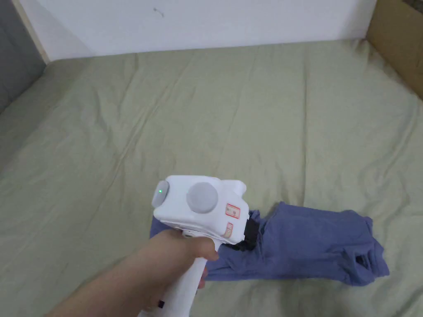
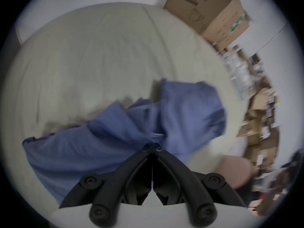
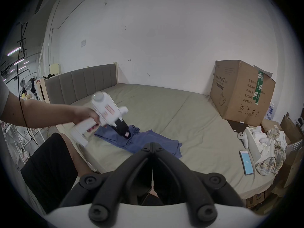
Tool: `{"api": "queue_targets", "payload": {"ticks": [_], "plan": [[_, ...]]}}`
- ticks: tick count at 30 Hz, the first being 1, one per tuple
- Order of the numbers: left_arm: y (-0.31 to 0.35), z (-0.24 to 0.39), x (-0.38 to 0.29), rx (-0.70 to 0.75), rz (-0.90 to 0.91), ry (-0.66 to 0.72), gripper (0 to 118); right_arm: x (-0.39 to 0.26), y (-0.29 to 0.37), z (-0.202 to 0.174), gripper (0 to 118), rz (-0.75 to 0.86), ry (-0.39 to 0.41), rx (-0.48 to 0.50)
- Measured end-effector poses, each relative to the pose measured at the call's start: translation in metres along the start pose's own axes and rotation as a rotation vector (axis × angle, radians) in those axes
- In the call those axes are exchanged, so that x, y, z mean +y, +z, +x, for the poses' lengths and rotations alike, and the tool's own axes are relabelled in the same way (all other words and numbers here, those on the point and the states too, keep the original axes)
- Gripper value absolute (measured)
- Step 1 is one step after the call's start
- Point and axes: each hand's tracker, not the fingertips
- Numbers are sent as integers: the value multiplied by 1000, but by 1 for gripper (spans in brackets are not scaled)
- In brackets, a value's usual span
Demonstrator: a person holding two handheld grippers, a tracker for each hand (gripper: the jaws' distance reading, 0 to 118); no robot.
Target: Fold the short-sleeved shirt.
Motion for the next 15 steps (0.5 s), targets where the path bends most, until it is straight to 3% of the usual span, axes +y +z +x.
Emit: {"api": "queue_targets", "payload": {"ticks": [3,7,8,10,11,12,13,15], "plan": [[61,-37,-3,-187,152,66,0,1,-7,-5,0,-18,3,10],[131,-102,-30,-258,245,120,3,7,-12,-13,0,-21,13,36],[138,-127,-41,-277,282,120,15,10,-14,-16,0,-21,15,43],[142,-174,-57,-322,324,184,21,14,-17,-19,0,-17,11,57],[137,-197,-66,-321,301,293,35,17,-18,-21,0,-15,10,64],[126,-221,-76,-359,284,395,61,20,-21,-23,0,-14,10,70],[117,-233,-82,-384,267,455,74,22,-23,-24,0,-14,12,73],[93,-245,-91,-383,265,496,83,27,-27,-29,0,-15,24,76]]}}
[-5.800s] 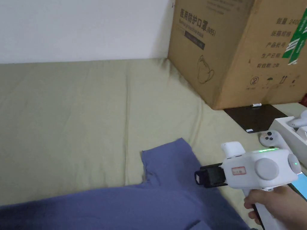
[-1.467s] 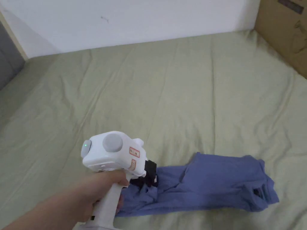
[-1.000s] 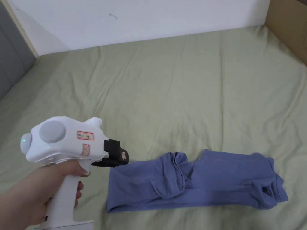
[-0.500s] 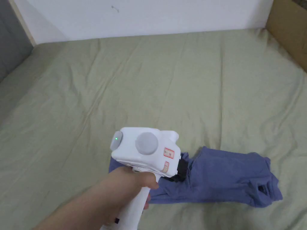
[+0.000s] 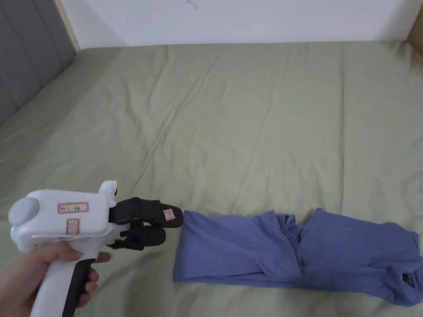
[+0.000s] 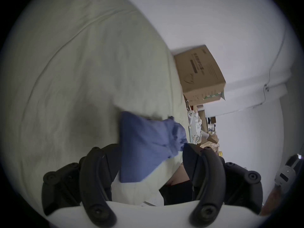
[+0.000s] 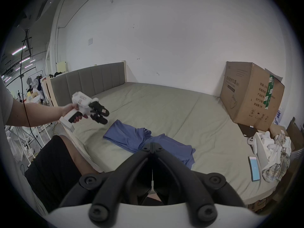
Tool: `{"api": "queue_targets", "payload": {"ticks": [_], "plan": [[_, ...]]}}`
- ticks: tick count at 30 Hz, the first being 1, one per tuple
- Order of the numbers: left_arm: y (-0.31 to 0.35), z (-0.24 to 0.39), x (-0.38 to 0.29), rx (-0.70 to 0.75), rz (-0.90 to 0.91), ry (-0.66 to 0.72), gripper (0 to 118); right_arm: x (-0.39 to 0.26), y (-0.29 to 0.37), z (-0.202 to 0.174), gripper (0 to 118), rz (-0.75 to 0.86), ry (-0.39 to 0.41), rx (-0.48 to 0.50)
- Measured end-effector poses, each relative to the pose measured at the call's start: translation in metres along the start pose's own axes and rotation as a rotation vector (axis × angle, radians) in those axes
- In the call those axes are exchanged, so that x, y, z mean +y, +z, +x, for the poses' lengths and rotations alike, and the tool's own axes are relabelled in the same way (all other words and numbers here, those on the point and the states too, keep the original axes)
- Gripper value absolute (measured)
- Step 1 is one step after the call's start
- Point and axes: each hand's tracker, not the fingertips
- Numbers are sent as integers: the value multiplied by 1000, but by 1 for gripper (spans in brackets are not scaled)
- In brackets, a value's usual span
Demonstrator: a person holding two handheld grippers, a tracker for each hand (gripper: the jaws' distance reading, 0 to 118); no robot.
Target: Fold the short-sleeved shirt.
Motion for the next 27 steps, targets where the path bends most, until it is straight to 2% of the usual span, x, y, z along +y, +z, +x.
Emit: {"api": "queue_targets", "payload": {"ticks": [3,4,5,6,8,9,11,12,14,17,19,21,23,25,27], "plan": [[-30,-19,-6,-42,-53,-78,83,3,-7,-4,0,-2,26,0],[-41,-24,-8,-38,-53,-62,82,3,-10,-5,0,-7,34,-2],[-51,-26,-10,-87,-96,-6,81,4,-12,-6,0,-15,38,-7],[-58,-24,-10,-148,-109,-8,81,4,-13,-6,0,-20,39,-9],[-73,-8,-12,-138,-129,-84,78,4,-14,-6,0,-27,35,-9],[-81,-2,-12,-75,-161,-140,66,4,-15,-5,0,-30,32,-11],[-87,16,-11,64,-146,-304,15,4,-18,-6,0,-34,30,-15],[-87,15,-10,108,-143,-285,15,4,-17,-7,0,-33,31,-15],[-80,17,-7,39,-169,-195,15,6,-17,-8,0,-28,33,-6],[-51,30,-8,101,-175,-298,12,6,-12,-11,0,-15,49,8],[-24,31,-1,118,-183,-244,12,5,-9,-10,0,-11,57,9],[11,36,7,281,-146,-289,12,3,-3,-7,0,0,55,5],[43,41,14,465,-177,-252,12,1,2,-3,0,12,40,6],[61,58,17,526,-173,-233,12,-2,5,0,0,19,35,7],[67,96,14,591,-161,-312,12,-7,6,1,0,19,35,7]]}}
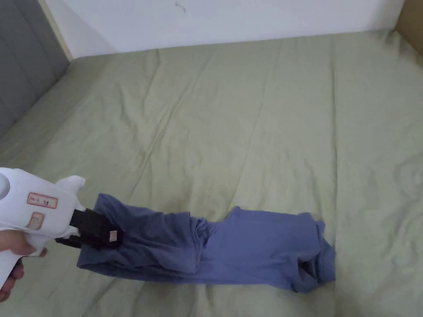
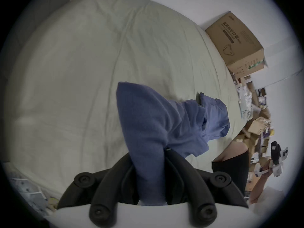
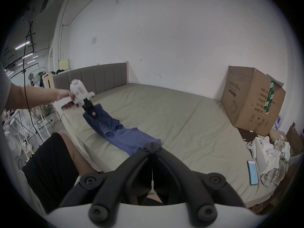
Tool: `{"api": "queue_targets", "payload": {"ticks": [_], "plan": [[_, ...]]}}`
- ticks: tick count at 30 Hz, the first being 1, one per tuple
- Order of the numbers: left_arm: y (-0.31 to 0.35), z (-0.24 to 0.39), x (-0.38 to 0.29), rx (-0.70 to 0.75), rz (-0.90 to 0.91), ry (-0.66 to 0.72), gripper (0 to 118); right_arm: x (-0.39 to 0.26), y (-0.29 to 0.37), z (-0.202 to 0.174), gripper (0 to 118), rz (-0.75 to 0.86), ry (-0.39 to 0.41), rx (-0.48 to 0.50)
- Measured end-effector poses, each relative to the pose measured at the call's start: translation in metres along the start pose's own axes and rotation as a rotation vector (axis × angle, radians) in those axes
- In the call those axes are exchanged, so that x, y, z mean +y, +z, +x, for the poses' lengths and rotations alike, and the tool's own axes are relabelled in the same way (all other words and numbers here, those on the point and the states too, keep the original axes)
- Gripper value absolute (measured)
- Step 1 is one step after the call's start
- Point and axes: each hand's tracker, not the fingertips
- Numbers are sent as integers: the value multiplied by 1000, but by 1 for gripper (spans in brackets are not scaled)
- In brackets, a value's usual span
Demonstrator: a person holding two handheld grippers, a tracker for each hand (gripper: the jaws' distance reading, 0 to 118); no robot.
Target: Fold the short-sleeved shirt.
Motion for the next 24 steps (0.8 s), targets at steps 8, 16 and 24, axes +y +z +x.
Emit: {"api": "queue_targets", "payload": {"ticks": [8,16,24], "plan": [[-13,146,25,18,-24,-164,12,-4,20,0,0,66,-19,35],[-153,236,38,-38,-150,-149,12,-15,53,19,0,82,-58,-23],[-169,266,34,-298,-125,-32,87,-30,64,35,0,60,-102,-36]]}}
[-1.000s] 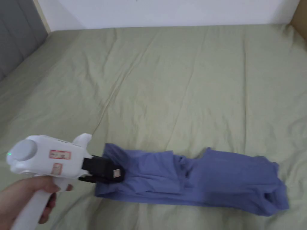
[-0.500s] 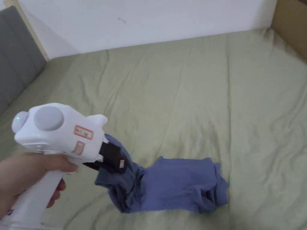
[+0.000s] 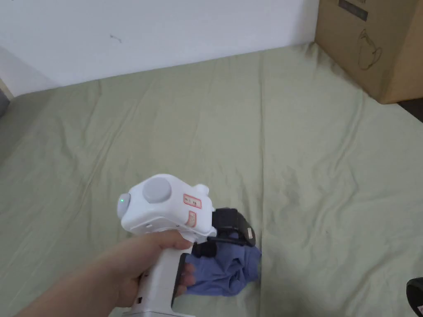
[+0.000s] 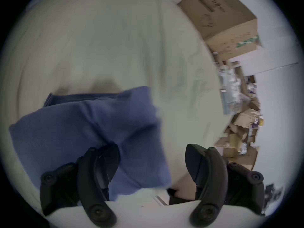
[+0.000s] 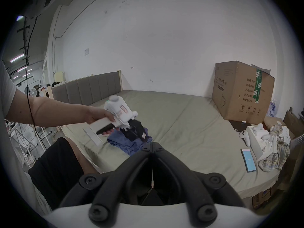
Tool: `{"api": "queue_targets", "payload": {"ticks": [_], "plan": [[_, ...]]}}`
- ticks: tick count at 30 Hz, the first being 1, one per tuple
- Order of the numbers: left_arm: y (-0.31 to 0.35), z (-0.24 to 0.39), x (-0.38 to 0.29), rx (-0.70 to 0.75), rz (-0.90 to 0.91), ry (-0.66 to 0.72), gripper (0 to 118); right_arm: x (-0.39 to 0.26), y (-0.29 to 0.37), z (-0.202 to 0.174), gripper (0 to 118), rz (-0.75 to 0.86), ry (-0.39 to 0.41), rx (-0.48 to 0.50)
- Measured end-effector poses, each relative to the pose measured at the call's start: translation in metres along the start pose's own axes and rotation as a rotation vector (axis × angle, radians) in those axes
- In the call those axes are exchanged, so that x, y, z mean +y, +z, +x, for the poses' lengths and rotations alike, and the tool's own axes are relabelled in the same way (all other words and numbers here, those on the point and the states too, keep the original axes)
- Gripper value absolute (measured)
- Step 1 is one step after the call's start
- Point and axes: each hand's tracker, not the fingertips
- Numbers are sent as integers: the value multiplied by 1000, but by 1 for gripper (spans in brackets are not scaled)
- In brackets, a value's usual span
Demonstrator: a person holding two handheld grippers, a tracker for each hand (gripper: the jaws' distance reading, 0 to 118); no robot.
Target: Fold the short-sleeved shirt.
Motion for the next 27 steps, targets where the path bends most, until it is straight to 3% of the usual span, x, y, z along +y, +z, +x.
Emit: {"api": "queue_targets", "payload": {"ticks": [5,6,7,9,13,15,18,20,23,27], "plan": [[74,6,-21,125,217,-121,85,-5,-7,4,0,-3,-14,10],[75,4,-27,193,233,-136,76,-6,-9,4,0,-4,-18,20],[70,4,-31,274,225,-166,58,-7,-11,4,0,-6,-18,26],[39,6,-35,369,168,-227,11,-7,-15,2,0,-13,-8,34],[-29,17,-34,336,102,-229,11,-4,-13,-3,0,-20,31,17],[-64,26,-32,393,78,-251,9,-2,-9,-4,0,-25,34,13],[-73,50,-39,440,80,-308,7,0,-8,-6,0,-38,32,9],[-75,38,-27,389,68,-388,6,1,-15,-8,0,-54,12,23],[-34,28,-28,295,133,-383,3,8,-44,-15,0,-96,-6,60],[62,17,-58,268,318,-406,1,30,-135,-23,0,-192,-50,203]]}}
